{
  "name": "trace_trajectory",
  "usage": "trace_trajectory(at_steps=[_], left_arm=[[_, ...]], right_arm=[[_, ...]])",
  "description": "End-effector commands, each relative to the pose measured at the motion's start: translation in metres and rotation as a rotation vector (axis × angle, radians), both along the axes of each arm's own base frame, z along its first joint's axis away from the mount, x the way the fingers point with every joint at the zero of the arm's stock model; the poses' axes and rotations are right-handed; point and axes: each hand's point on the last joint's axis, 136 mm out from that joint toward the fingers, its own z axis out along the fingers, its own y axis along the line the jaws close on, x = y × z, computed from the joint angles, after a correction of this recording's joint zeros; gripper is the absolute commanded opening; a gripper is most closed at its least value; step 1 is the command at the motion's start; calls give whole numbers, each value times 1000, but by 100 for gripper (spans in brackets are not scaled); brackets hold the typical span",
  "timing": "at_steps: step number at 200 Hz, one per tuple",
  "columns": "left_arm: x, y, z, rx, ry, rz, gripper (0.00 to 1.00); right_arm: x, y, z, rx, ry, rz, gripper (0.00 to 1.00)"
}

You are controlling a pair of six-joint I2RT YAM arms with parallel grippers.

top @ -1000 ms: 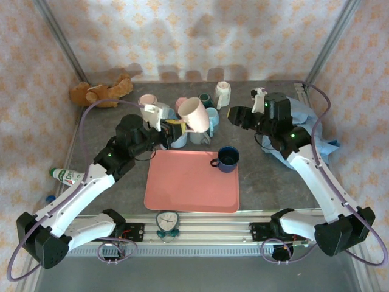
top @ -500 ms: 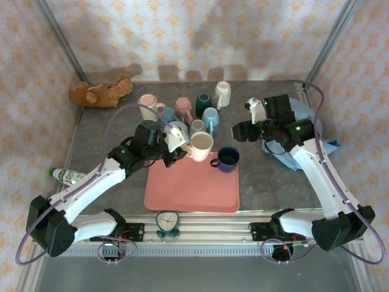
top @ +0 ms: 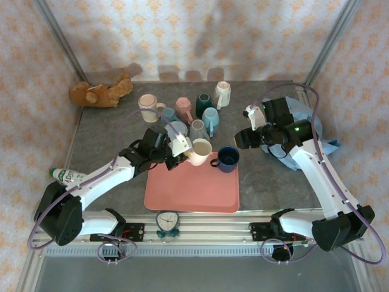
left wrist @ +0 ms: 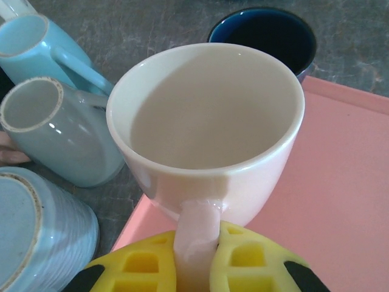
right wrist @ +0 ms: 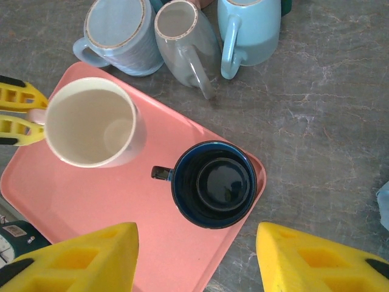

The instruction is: Turn the mug right side up

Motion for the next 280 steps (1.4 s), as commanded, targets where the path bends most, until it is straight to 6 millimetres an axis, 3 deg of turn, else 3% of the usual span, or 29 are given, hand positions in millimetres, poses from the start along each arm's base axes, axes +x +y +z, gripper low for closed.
trace_trajectory(at_steps=[1, 54, 208, 280], left_arm=[[24, -14, 29, -122, -121, 40, 0], [34, -20, 12, -177, -99, 91, 0], [32, -34, -28, -179, -74, 104, 0], [25, -38, -37, -161, -67, 84, 26]], right_arm=[[-3, -5, 1, -18, -13, -4, 54], [0, -1, 5, 10, -18, -4, 54], [1, 3, -1, 20, 14, 4, 54], [3, 4, -2, 25, 17, -3, 54]])
